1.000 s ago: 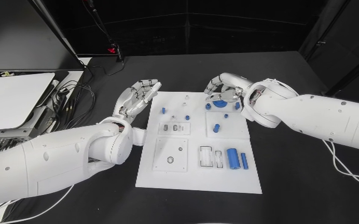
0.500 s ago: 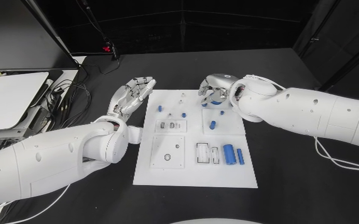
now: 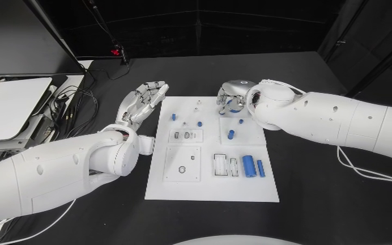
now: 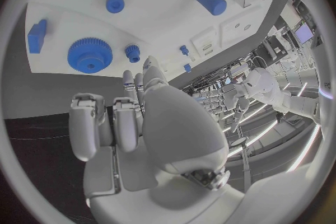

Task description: Assemble the parts on the task board

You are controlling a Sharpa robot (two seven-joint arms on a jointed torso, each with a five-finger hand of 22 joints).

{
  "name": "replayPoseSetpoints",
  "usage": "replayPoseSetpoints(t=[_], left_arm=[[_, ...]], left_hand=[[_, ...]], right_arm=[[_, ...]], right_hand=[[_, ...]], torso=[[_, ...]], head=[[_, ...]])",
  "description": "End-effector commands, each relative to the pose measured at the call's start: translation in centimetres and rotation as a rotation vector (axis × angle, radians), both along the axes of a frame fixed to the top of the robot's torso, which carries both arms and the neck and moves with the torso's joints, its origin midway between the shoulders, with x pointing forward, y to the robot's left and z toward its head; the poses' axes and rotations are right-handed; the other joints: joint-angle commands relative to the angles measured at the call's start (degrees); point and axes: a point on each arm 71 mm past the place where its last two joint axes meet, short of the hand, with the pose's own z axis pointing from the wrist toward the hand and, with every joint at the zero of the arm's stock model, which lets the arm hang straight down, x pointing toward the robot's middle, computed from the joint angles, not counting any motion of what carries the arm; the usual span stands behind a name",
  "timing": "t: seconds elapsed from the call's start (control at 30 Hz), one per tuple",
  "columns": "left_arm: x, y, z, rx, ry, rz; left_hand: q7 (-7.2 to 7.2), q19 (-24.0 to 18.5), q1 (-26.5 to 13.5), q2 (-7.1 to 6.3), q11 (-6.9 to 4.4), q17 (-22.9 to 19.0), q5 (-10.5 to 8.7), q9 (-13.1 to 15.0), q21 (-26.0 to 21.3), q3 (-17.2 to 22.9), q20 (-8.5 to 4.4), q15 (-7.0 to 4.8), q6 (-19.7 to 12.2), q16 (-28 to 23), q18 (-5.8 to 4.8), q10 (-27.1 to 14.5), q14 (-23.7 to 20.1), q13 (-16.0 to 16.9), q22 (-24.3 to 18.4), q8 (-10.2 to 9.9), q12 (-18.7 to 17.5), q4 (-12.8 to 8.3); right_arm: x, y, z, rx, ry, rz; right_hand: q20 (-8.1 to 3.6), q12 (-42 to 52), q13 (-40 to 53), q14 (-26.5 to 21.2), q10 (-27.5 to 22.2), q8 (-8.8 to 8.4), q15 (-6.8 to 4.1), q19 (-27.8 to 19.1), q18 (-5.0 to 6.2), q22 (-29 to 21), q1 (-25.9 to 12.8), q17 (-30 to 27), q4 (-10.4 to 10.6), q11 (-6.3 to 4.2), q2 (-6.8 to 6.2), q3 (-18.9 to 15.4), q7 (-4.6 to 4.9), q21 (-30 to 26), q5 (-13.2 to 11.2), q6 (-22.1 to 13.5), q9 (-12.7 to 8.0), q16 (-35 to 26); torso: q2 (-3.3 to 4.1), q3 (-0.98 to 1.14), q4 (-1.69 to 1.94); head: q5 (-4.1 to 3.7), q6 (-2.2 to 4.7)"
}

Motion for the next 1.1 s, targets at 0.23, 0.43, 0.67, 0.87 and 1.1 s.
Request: replayPoseSetpoints(t=[0.23, 0.43, 0.67, 0.87, 1.1], left_arm=[[-0.9, 0.1, 2.7, -0.092, -0.377, -0.024], [-0.9, 0.1, 2.7, -0.091, -0.376, -0.023], [-0.8, 0.2, 2.6, -0.088, -0.373, -0.02], [-0.8, 0.3, 2.6, -0.087, -0.372, -0.02], [-0.7, 0.4, 2.6, -0.086, -0.369, -0.019]], left_hand=[[8.87, -0.1, 0.1, 0.76, 0.32, 0.1, 0.43, -0.1, 0.2, 0.4, 0.34, 0.5, -0.1, 0.2, 0.69, 0.1, 0.1, 0.0, 0.0, 0.1, 0.3, 0.1], [8.87, -0.1, 0.1, 0.76, 0.32, 0.1, 0.43, -0.1, 0.2, 0.4, 0.34, 0.5, -0.1, 0.2, 0.69, 0.1, 0.1, 0.0, 0.0, 0.1, 0.3, 0.1], [8.89, -0.2, 0.1, 0.92, 0.33, 0.1, 0.55, -0.1, 0.3, 0.4, 0.37, 0.53, 0.0, 0.2, 0.69, 0.1, 0.1, 0.0, 0.1, 0.1, 0.3, 0.1], [8.89, -0.2, 0.1, 0.93, 0.33, 0.1, 0.56, -0.1, 0.3, 0.4, 0.37, 0.53, 0.0, 0.2, 0.69, 0.1, 0.1, 0.0, 0.0, 0.1, 0.3, 0.1], [8.9, -0.2, 0.1, 1.01, 0.34, 0.1, 0.6, -0.1, 0.3, 0.5, 0.37, 0.53, 0.0, 0.2, 0.69, 0.1, 0.1, 0.0, 0.0, 0.1, 0.3, 0.0]], right_arm=[[0.5, 0.1, -1.0, -0.071, 0.05, -0.04], [0.7, 0.3, -1.7, -0.08, 0.066, -0.04], [0.6, 0.7, -2.0, -0.086, 0.079, -0.029], [0.7, 0.8, -2.2, -0.087, 0.081, -0.025], [0.9, 1.0, -2.2, -0.072, 0.072, -0.017]], right_hand=[[0.69, -1.0, 0.0, 4.5, 0.6, -1.13, 0.59, 2.2, -0.22, 9.8, 0.9, 7.1, 0.6, 0.16, 0.24, 0.3, 0.11, -0.2, -0.2, 0.7, 0.0, -0.3], [0.8, -1.3, 0.0, 4.5, 1.2, -1.55, 0.59, 2.2, -0.21, 9.8, 1.3, 7.0, 0.8, 0.11, 0.43, 0.5, 0.1, -0.2, -0.2, 1.2, 0.1, -0.3], [0.85, -1.6, 0.0, 4.5, 2.7, -2.02, 0.53, 2.2, -0.2, 9.8, 1.6, 7.1, 1.2, -0.05, 0.53, 0.7, -0.06, -0.2, -0.2, 2.3, 0.2, -0.3], [0.91, -2.0, 0.0, 4.5, 4.2, -2.37, 0.61, 2.2, -0.21, 9.8, 2.2, 7.1, 1.6, -0.2, 0.96, 1.1, -0.26, -0.2, -0.2, 3.4, 0.2, -0.3], [0.8, -2.4, 0.0, 4.6, 7.3, -2.17, 0.33, 2.3, -0.22, 9.9, 3.8, 7.2, 1.8, -0.84, 2.17, 2.4, -0.06, -0.2, -0.2, 5.9, 0.5, -0.3]], torso=[[-0.33, -0.09, -0.05], [-0.43, -0.11, -0.06], [-0.48, -0.11, -0.2], [-0.63, -0.16, -0.17], [-0.74, -0.19, -0.13]], head=[[0.13, -0.52], [0.09, -0.63], [0.34, -0.79], [0.16, -1.14], [0.21, -1.16]])
